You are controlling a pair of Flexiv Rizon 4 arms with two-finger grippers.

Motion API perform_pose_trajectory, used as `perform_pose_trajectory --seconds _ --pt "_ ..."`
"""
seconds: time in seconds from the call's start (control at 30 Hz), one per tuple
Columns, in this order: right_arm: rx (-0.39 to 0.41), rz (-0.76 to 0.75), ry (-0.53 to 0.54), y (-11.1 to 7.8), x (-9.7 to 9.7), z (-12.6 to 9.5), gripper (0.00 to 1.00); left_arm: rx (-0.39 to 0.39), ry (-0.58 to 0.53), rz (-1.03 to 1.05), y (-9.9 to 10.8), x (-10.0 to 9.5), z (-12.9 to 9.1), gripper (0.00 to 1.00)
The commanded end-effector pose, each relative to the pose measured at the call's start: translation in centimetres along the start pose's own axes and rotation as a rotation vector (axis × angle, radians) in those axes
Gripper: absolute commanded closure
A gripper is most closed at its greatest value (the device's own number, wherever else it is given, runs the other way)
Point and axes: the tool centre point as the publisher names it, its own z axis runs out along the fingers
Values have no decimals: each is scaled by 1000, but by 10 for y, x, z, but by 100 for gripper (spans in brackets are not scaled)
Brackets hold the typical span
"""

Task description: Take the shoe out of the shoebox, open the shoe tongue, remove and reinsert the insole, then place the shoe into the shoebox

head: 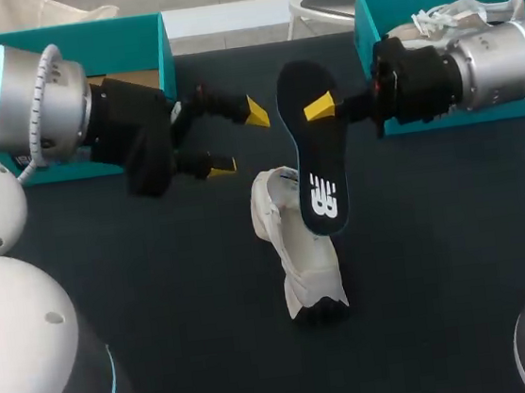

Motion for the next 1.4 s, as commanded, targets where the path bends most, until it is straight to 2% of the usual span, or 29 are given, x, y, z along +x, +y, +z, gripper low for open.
perform_pose_trajectory --seconds 0.03,0.07,0.1,0.13,0.2,0.23,0.33,0.37,0.57,0.67,0.9,1.13,1.4 --pt "10 4 6 3 -6 3 100 19 249 -16 8 -25 -4 0" --pt "10 5 6 3 -6 3 100 25 278 5 11 -29 -5 0" --pt "11 6 6 3 -6 3 100 21 360 19 12 -34 -4 0" --pt "12 7 7 3 -7 3 100 8 348 24 12 -37 -4 0" --pt "14 12 3 3 -8 3 100 19 479 61 12 -46 -2 0" --pt "16 14 1 2 -8 3 100 42 468 56 13 -48 -1 0" --pt "29 10 -7 3 -9 2 100 81 614 35 17 -52 6 0" --pt "30 9 -8 3 -8 2 100 55 630 35 18 -53 9 0" --pt "34 7 -8 5 -8 3 100 20 854 48 14 -58 19 0" --pt "36 8 -6 6 -8 4 100 -44 948 -6 17 -55 25 0" --pt "35 6 0 7 -10 5 100 -106 1072 -74 16 -55 32 0" --pt "32 4 7 7 -12 7 100 -76 1100 -77 20 -54 41 0" --pt "29 1 6 7 -11 7 100 -58 1073 -77 24 -55 45 0"
